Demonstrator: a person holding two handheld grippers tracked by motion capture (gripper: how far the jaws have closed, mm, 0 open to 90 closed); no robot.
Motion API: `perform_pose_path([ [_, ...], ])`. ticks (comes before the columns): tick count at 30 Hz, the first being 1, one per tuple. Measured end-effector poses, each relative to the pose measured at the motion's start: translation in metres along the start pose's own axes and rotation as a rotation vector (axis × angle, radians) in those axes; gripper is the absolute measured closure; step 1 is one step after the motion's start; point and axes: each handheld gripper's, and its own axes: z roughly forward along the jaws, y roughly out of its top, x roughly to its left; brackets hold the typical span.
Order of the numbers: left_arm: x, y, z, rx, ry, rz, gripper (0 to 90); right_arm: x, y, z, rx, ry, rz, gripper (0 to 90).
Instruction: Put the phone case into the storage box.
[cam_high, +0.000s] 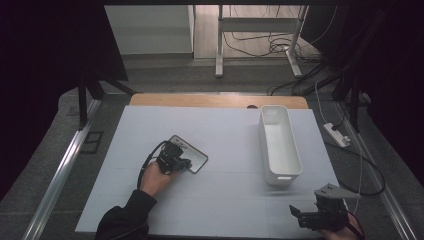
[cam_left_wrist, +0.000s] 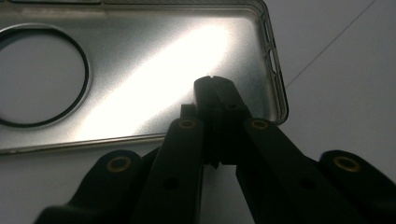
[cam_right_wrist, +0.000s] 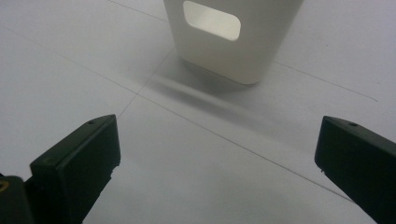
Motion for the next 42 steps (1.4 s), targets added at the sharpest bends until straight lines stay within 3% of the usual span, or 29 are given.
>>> perform_pose_path([
  [19, 0.007, -0.027, -0.018, 0.017, 0.023, -0.035, 88.9, 0.001, 0.0, 0.0, -0.003, -0.001, -0.003, 0.5],
  [36, 0.029, -0.051, -0.037, 0.021, 0.053, -0.104, 88.9, 0.001, 0.0, 0.0, -0.005, 0.0, -0.002, 0.4],
  [42, 0.036, -0.056, -0.042, 0.026, 0.09, -0.121, 88.9, 0.001, 0.0, 0.0, -0.005, 0.0, -0.001, 0.5],
])
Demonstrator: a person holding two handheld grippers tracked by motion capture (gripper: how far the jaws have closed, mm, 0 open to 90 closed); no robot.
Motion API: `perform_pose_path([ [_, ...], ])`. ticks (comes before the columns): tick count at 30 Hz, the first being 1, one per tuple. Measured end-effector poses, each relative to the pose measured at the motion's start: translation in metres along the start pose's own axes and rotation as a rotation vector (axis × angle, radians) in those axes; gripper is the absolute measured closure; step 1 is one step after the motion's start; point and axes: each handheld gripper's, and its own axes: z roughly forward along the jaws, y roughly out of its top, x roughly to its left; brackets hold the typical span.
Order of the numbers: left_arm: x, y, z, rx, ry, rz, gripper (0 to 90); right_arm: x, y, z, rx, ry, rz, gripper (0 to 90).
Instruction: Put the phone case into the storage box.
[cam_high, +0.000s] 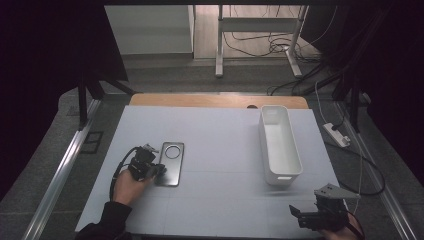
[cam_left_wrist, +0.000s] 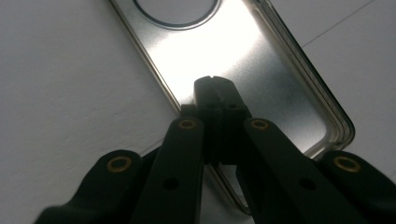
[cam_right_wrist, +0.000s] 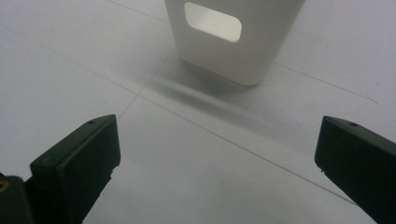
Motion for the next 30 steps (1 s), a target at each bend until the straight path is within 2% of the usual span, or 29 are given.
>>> perform_pose_path([
  [9, 0.014, -0.002, -0.003, -0.004, 0.029, -0.029, 88.9, 0.0, 0.0, 0.0, 0.0, 0.0, 0.002, 0.5],
  [18, 0.024, 0.0, -0.003, -0.008, 0.055, -0.03, 88.9, 0.0, 0.0, 0.0, 0.002, 0.001, 0.002, 0.5],
  [24, 0.024, 0.001, -0.004, -0.002, 0.061, -0.032, 88.9, 0.0, 0.0, 0.0, 0.003, 0.001, 0.001, 0.5],
  [26, 0.022, 0.002, -0.007, -0.011, 0.05, -0.032, 88.9, 0.0, 0.0, 0.0, 0.003, 0.001, 0.002, 0.5],
  [30, 0.013, 0.008, -0.018, -0.028, 0.056, -0.004, 88.8, 0.0, 0.0, 0.0, 0.003, 0.001, 0.001, 0.5],
])
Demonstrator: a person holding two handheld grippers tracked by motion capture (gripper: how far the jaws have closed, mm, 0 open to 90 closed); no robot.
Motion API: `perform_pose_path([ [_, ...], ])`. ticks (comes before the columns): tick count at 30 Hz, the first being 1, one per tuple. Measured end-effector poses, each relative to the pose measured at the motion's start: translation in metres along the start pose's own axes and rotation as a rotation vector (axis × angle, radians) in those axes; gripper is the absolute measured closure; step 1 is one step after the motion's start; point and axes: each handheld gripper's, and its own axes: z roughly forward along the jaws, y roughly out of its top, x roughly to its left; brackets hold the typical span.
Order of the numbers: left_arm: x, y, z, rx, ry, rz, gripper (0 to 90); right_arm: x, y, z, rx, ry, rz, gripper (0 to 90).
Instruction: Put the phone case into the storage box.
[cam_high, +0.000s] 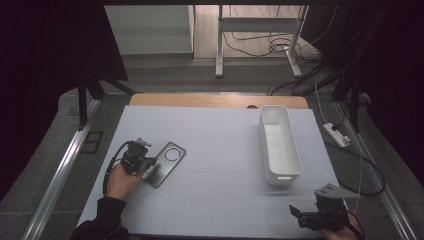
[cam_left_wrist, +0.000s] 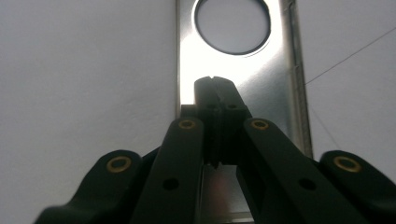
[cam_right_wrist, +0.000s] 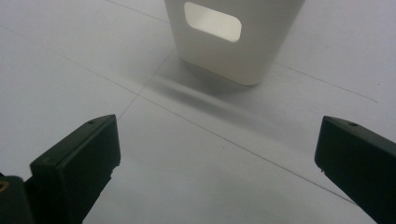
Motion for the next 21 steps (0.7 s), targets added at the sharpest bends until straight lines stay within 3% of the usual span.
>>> perform_pose_path([
  [13, -0.003, 0.006, -0.013, -0.016, 0.002, -0.002, 85.8, 0.0, 0.0, 0.0, 0.0, 0.001, 0.0, 0.5],
  [16, -0.002, 0.006, -0.015, -0.014, 0.01, -0.005, 78.4, 0.0, 0.0, 0.0, 0.0, 0.0, 0.0, 0.5],
  [20, 0.0, 0.007, -0.016, -0.011, 0.024, -0.012, 53.1, 0.0, 0.0, 0.0, 0.0, 0.001, 0.001, 0.5],
  [21, 0.001, 0.007, -0.017, -0.014, 0.028, -0.014, 53.1, 0.0, 0.0, 0.0, 0.0, 0.001, 0.001, 0.5],
])
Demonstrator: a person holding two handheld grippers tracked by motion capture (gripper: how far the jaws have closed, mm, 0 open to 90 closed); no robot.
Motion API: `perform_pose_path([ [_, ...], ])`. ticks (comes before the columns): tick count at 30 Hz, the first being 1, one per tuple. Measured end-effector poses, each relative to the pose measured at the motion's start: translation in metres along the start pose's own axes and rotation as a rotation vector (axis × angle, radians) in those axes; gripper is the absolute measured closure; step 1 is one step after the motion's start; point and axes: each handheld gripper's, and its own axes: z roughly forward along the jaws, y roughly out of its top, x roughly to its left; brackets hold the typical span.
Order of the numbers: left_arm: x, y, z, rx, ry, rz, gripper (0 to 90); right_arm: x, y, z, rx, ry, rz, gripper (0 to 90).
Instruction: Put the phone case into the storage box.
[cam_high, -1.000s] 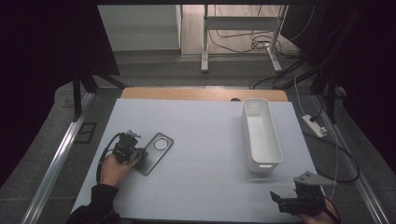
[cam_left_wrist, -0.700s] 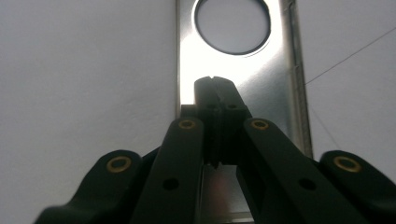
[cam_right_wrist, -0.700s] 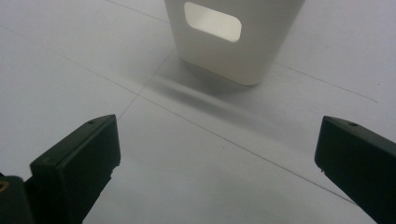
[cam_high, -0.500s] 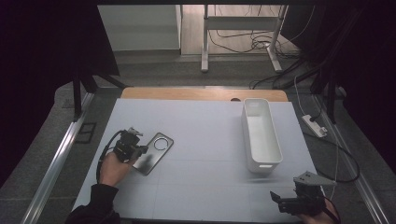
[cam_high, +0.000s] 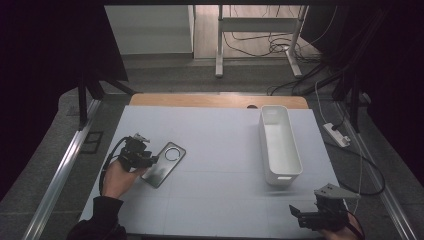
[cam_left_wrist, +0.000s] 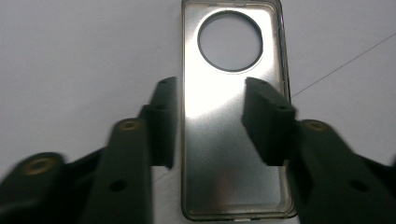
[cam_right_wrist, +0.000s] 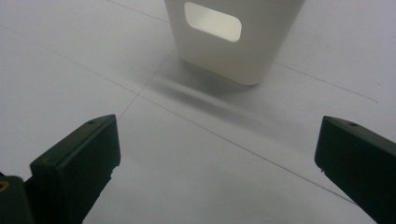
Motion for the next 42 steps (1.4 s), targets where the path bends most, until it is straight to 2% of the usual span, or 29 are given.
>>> perform_pose_path([
  [2, 0.003, 0.0, -0.001, 0.012, -0.005, -0.012, 39.5, 0.0, 0.0, 0.0, 0.0, 0.0, -0.001, 0.5],
  [5, 0.006, -0.001, -0.002, 0.016, -0.009, -0.015, 33.7, 0.0, 0.0, 0.0, -0.001, 0.001, 0.0, 0.5],
  [7, 0.009, -0.002, -0.002, 0.025, -0.014, -0.023, 23.8, 0.0, 0.0, 0.0, -0.001, 0.001, 0.0, 0.5],
  [10, 0.012, -0.003, -0.002, 0.037, -0.026, -0.029, 14.7, 0.0, 0.0, 0.0, -0.001, 0.001, 0.001, 0.5],
  [13, 0.016, -0.004, -0.003, 0.055, -0.04, -0.018, 5.9, 0.0, 0.0, 0.0, -0.001, 0.002, 0.0, 0.5],
  [15, 0.018, -0.005, -0.005, 0.06, -0.029, -0.018, 1.8, 0.0, 0.0, 0.0, -0.002, 0.001, 0.0, 0.4],
  [16, 0.02, -0.006, -0.007, 0.051, -0.012, -0.025, 0.0, 0.0, 0.0, 0.0, -0.002, 0.001, 0.0, 0.4],
  [23, 0.022, -0.009, -0.006, 0.054, -0.001, -0.018, 0.0, 0.0, 0.0, 0.0, -0.001, 0.002, 0.0, 0.5],
  [27, 0.02, -0.012, 0.0, 0.048, 0.011, 0.003, 0.0, 0.0, 0.0, 0.0, -0.002, 0.002, 0.0, 0.5],
  [36, 0.017, -0.023, 0.023, 0.093, 0.014, 0.032, 0.0, 0.0, 0.0, 0.0, -0.004, 0.004, -0.002, 0.5],
  [42, 0.013, -0.027, 0.03, 0.087, 0.024, 0.053, 0.0, 0.0, 0.0, 0.0, -0.004, 0.005, -0.003, 0.4],
])
